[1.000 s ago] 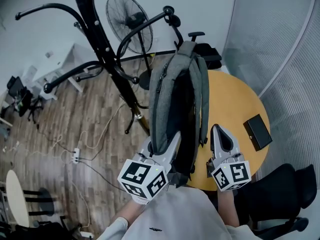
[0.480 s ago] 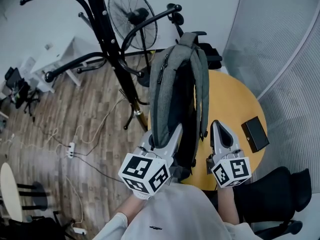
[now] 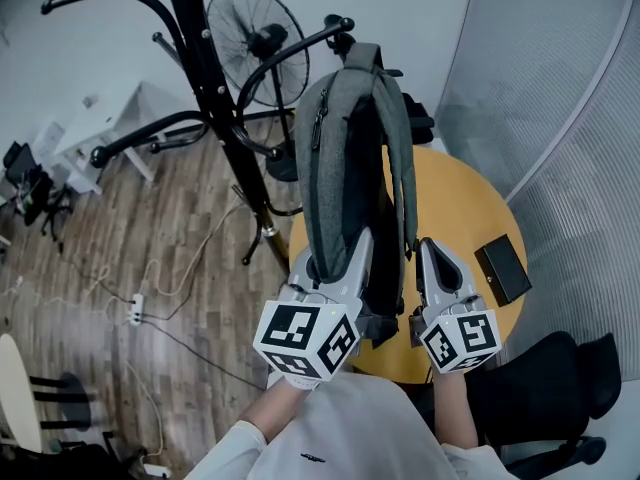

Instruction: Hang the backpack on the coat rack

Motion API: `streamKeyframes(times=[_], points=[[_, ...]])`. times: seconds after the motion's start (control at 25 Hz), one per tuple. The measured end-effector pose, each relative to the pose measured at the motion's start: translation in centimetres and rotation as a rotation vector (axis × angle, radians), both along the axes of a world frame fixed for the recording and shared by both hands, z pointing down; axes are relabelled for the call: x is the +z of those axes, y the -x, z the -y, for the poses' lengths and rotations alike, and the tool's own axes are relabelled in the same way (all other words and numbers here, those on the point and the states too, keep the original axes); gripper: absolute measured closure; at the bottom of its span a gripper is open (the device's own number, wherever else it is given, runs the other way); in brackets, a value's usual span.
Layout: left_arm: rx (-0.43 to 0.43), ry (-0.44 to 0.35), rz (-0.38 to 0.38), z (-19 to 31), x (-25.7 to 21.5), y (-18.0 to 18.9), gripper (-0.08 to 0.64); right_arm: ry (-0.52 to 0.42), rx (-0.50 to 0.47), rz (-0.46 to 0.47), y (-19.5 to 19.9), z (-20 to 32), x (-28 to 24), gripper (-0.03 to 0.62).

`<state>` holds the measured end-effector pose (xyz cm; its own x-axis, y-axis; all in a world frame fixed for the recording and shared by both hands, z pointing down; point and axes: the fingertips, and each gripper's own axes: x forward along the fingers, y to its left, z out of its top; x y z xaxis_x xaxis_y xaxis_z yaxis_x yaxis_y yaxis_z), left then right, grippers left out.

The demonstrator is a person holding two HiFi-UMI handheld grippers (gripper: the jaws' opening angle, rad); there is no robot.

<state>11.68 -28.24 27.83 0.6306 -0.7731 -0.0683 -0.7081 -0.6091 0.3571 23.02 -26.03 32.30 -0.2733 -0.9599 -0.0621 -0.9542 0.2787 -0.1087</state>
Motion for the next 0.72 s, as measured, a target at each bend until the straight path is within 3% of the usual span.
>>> streamKeyframes(times=[0.2, 0.72], points=[[-0.024, -0.011, -0.055, 1.1, -1.1, -1.1, 0.437, -0.012, 0.022, -0.012, -0.9, -0.2, -0.7, 0.600], [-0.052, -0.040, -0.092, 2.8, -3.1, -2.5, 0.436, -0.014, 0.048, -0.013, -2.3, 0.4, -1.4, 0.600]])
